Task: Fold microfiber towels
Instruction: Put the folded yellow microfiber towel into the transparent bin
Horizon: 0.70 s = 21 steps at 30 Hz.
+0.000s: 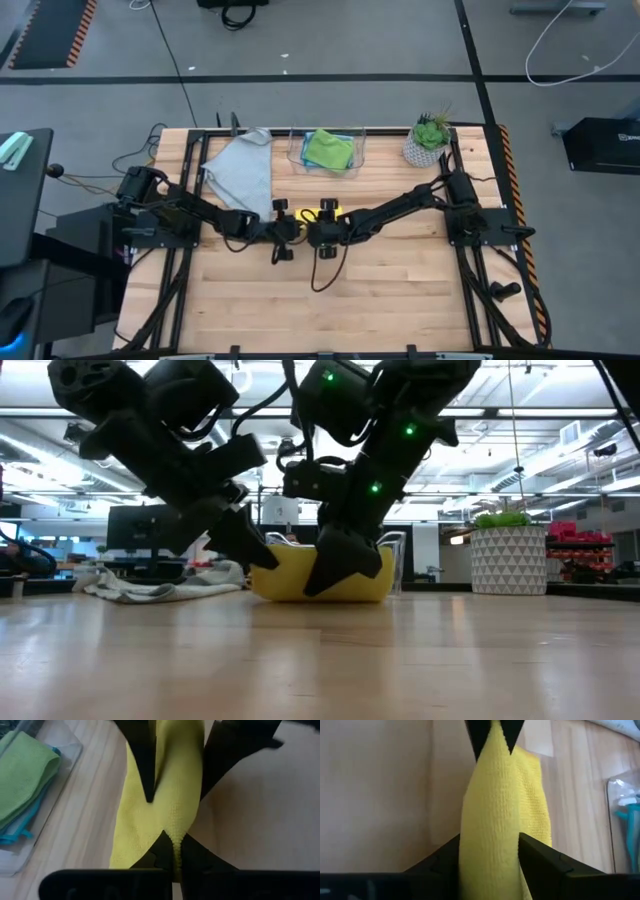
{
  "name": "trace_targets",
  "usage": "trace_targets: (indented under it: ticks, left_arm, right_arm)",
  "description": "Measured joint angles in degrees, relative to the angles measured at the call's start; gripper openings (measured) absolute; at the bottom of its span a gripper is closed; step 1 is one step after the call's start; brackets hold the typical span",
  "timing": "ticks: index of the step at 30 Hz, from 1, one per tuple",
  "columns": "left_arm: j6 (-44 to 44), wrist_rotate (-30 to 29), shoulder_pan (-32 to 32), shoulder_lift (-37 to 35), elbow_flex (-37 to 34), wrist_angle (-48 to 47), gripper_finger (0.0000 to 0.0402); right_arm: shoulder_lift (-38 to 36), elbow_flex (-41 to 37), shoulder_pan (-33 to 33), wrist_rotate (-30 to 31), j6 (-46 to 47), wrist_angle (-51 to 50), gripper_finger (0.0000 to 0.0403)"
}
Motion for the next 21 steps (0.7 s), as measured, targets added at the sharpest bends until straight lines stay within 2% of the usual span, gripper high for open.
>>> trace_targets:
  ticks: [4,7,9,15,18,21]
  left_arm:
    - [0.02,-0.05,0.12,-0.02,0.02,1.46,0.0020]
    - [-0.20,0.29,0.10,-0.02,0.04,1.62,0.0035]
    - [-1.27,0.39,0.08,-0.02,0.04,1.66,0.0043]
    - [-2.33,0.42,-0.46,-3.46,-0.12,-1.17,0.0079]
    - [-4.40,0.53,-0.51,-8.61,-2.45,-2.58,0.0108]
    - [-7.86,0.50,0.03,-14.55,-7.79,-1.81,0.0137]
  right_arm:
    - [0.00,0.00,-1.14,0.04,0.53,-0.05,0.0181]
    - [0.00,0.00,-1.69,0.02,0.66,-0.11,0.0164]
    - [0.00,0.00,-1.99,0.00,0.61,-0.11,0.0137]
    - [-0.26,0.00,-2.21,0.02,-1.33,-0.29,0.0021]
    - [-1.39,-0.01,-2.27,0.25,-1.44,-1.17,0.0014]
    - [-4.10,-0.02,-3.10,0.38,-1.51,-2.56,0.0030]
